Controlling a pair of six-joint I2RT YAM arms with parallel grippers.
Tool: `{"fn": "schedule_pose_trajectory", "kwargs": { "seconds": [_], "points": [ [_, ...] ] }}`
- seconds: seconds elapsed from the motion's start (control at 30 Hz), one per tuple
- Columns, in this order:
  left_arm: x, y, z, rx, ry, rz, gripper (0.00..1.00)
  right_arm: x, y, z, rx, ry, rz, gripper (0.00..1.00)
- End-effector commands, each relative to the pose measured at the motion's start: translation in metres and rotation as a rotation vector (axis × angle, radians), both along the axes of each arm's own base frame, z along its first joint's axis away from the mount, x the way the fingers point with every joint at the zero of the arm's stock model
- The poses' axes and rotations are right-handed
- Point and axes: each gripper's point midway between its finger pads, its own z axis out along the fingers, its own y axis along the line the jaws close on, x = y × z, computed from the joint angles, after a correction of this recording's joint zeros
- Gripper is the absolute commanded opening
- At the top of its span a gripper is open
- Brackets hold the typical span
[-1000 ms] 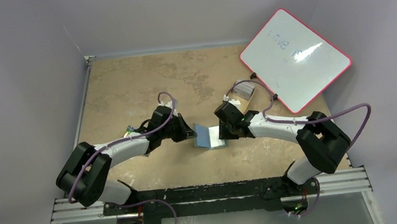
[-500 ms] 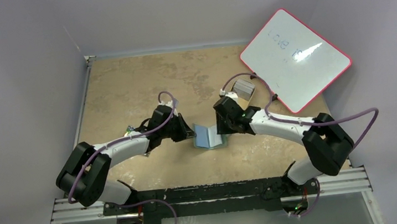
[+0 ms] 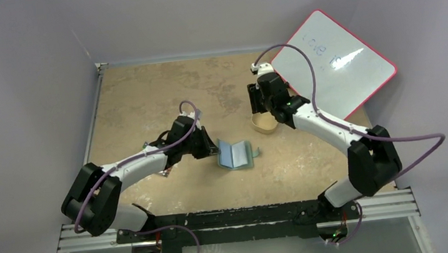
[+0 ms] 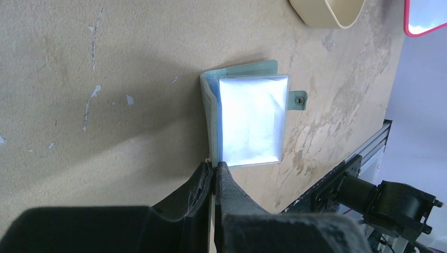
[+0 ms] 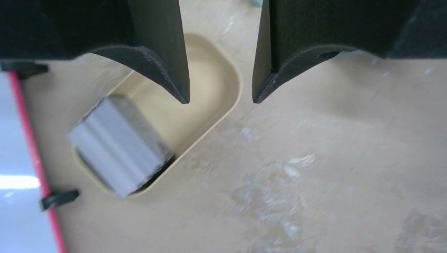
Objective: Put the credit cards into the card holder
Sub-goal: Pick up the credit card from the storage box.
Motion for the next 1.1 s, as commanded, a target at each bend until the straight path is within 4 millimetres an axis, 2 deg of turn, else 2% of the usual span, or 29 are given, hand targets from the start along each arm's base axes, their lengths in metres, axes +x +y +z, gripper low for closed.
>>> {"fn": "schedule_pose_trajectory", "kwargs": {
  "seconds": [0.0, 0.17, 0.33, 0.63, 0.77, 0.9, 1.07],
  "points": [
    [0.007, -0.009, 0.029, -0.038, -0.075, -0.032, 0.0, 0.05, -0.027, 0.011, -0.241, -0.128, 0.039, 0.5],
    [0.005, -0.009, 0.034, -0.049, -0.08, -0.042, 0.0, 0.072, -0.05, -0.008, -0.455, -0.103, 0.062, 0.57],
    [0.004, -0.009, 0.038, -0.057, -0.091, -0.046, 0.0, 0.075, -0.064, -0.034, -0.539, -0.052, 0.11, 0.62],
    [0.002, -0.011, 0.043, -0.069, -0.097, -0.064, 0.0, 0.083, -0.085, -0.06, -0.666, 0.011, 0.082, 0.6],
    [0.0, -0.011, 0.041, -0.074, -0.094, -0.068, 0.0, 0.085, -0.096, -0.062, -0.716, 0.021, 0.033, 0.58],
    [-0.001, -0.011, 0.04, -0.079, -0.094, -0.066, 0.0, 0.086, -0.107, -0.053, -0.748, 0.008, -0.037, 0.55],
    [-0.001, -0.011, 0.039, -0.082, -0.094, -0.066, 0.0, 0.087, -0.104, -0.037, -0.705, -0.037, -0.063, 0.49]
  ]
}}
